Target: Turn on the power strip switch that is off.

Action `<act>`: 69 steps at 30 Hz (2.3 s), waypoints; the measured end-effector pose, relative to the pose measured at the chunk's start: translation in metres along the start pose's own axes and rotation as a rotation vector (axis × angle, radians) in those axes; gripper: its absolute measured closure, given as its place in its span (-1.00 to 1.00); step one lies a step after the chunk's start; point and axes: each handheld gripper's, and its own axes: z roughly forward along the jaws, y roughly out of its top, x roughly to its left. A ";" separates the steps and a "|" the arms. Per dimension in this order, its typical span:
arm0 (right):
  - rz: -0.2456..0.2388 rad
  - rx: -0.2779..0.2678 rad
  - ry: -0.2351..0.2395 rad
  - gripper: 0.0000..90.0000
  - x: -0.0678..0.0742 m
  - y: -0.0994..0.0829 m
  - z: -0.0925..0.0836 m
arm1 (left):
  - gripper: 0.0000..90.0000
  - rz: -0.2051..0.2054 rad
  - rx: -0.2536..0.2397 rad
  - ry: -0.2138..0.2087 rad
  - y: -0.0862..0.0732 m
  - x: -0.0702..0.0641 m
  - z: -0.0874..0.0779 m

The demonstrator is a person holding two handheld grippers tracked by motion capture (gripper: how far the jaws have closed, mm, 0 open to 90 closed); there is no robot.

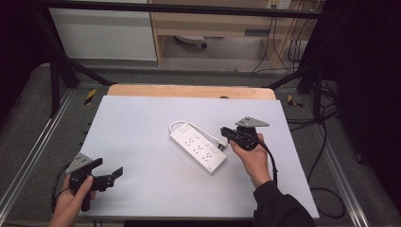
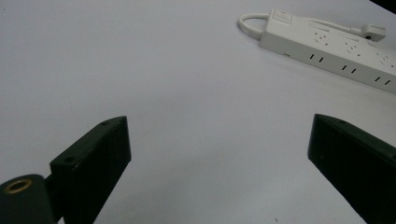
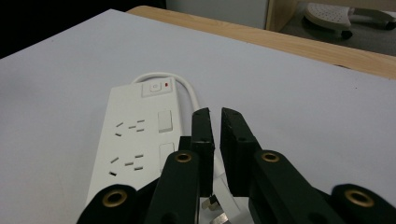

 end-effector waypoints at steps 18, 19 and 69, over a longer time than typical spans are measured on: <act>-0.021 0.026 0.021 1.00 0.008 -0.012 0.014 | -0.87 0.002 0.001 -0.001 0.000 0.000 0.000; -0.022 0.026 0.022 1.00 0.009 -0.012 0.015 | -0.87 0.002 0.001 -0.001 0.000 0.000 0.000; -0.065 0.076 0.025 1.00 0.029 -0.040 0.034 | -0.87 0.008 0.005 -0.002 0.000 -0.001 0.001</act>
